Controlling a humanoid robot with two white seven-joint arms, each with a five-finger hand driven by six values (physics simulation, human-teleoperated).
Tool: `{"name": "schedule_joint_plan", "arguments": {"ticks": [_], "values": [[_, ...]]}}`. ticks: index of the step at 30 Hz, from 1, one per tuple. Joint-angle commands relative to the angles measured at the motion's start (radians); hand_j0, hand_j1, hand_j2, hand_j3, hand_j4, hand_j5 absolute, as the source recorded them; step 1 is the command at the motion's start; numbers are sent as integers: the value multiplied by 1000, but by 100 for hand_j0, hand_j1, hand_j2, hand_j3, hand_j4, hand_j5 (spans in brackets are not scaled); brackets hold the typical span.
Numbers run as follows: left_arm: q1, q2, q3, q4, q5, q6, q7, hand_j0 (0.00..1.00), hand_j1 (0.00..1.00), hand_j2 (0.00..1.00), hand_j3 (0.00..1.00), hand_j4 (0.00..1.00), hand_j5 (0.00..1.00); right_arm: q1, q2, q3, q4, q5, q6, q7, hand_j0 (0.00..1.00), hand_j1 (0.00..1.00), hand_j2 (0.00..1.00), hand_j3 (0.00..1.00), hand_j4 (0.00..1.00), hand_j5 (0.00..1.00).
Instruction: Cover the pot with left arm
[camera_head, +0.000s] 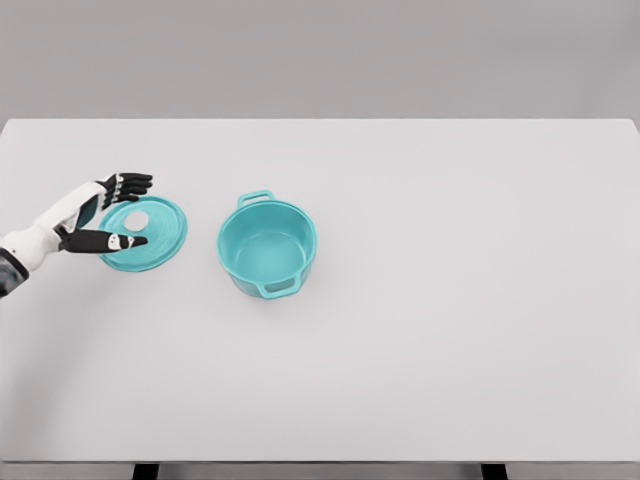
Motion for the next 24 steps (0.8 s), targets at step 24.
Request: {"name": "schedule_joint_plan", "arguments": {"ticks": [24], "values": [[-3, -25, 12, 63, -1, 6, 1, 79, 79, 79, 79, 79, 79, 2, 0, 0, 0, 0, 0, 0, 100, 100, 100, 100, 100, 100]]}}
